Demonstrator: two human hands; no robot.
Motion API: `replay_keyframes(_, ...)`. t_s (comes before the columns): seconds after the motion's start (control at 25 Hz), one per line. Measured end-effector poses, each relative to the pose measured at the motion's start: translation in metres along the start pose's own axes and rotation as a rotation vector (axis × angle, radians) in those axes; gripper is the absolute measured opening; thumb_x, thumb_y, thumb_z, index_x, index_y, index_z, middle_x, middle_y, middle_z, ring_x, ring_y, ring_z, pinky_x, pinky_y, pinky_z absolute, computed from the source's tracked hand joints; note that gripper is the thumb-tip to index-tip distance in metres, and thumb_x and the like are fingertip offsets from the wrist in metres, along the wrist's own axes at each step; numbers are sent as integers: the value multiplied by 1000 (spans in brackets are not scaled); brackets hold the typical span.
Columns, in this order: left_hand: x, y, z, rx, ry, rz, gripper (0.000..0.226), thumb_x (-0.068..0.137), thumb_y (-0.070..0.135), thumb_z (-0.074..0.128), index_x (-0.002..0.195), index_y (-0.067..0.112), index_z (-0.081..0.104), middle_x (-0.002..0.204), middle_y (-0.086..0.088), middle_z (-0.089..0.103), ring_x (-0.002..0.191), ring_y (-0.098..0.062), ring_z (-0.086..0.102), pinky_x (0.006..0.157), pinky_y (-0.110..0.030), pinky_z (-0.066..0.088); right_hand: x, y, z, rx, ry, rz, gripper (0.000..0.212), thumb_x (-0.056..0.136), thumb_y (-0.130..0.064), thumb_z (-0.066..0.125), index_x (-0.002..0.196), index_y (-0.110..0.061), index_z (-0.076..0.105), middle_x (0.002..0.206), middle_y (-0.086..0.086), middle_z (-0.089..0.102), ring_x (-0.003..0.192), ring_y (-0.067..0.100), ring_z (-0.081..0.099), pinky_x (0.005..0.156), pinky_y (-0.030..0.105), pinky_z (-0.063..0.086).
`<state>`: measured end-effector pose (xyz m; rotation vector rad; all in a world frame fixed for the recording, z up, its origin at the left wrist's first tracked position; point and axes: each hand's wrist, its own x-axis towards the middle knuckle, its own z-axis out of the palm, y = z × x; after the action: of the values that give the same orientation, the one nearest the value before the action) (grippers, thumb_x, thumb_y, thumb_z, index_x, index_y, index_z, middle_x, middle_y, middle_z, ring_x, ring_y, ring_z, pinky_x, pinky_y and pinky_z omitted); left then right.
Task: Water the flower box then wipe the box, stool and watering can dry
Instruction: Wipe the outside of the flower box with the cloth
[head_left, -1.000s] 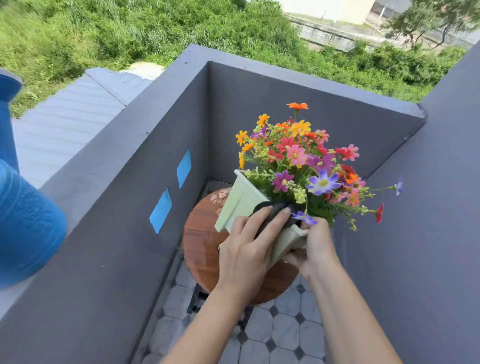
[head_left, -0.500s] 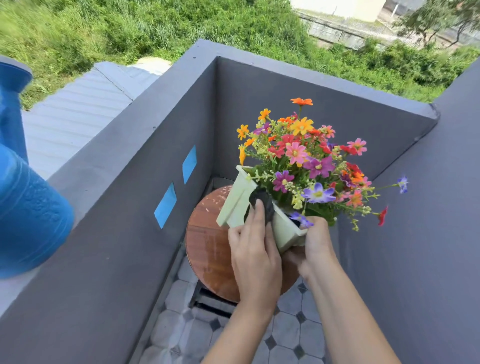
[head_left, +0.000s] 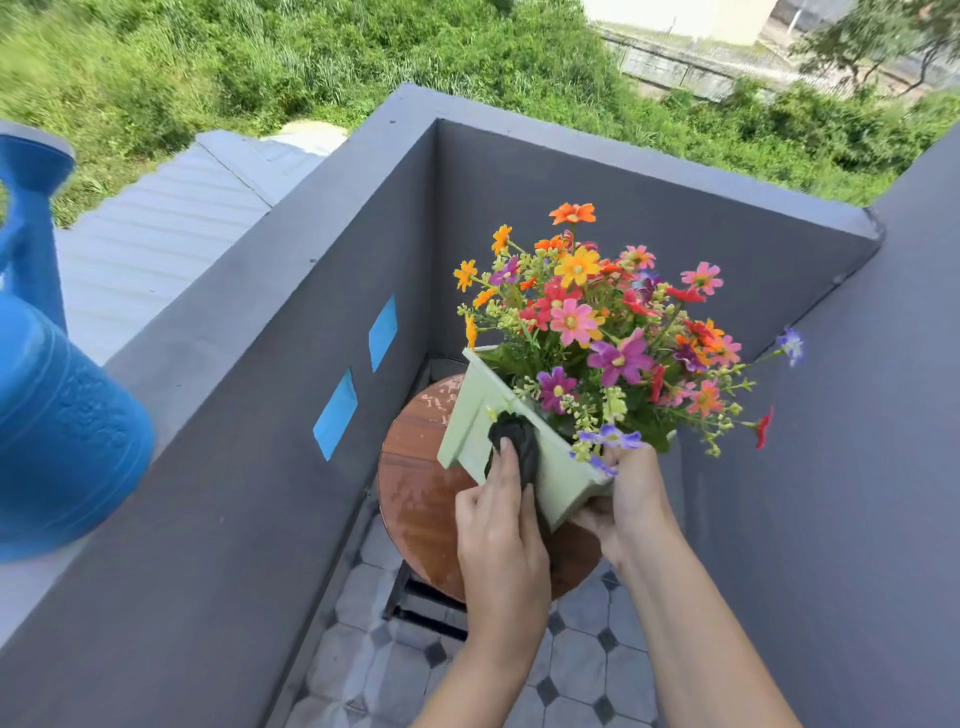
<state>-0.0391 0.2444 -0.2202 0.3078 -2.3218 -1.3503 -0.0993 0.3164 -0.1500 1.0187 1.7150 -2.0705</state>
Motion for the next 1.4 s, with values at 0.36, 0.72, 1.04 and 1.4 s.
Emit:
replay_keyframes(0.36,98,-5,-36,-17,-51,-381,31,93,42,38,93,39,69,93,0,70,103,-30,54,82,-36,40,8,1,-32,-78,-161,-26,30,92,-7,28,83,-9,57,73,16,57,70,27,58,49,38,56)
replay_keyframes(0.72,111,0,-41,-37,-293,-399,42,71,67,53,84,29,63,86,0,65,103,-40,57,84,-47,49,22,-5,-46,-127,-193,-37,79,94,-15,20,21,-12,48,39,-4,58,55,21,56,63,29,43)
replay_keyframes(1.04,111,20,-50,158,-244,-265,40,74,23,51,39,16,33,43,1,30,58,-27,31,50,-33,25,18,18,-49,225,-101,-261,32,99,-30,31,101,-22,62,83,-1,68,76,14,63,66,28,52)
replay_keyframes(1.4,91,24,-43,218,-169,-218,31,80,25,52,61,0,57,46,-6,40,60,-32,41,54,-38,35,-31,59,19,-9,193,-89,100,87,-46,59,153,-15,-10,162,2,-15,149,14,-9,118,38,4)
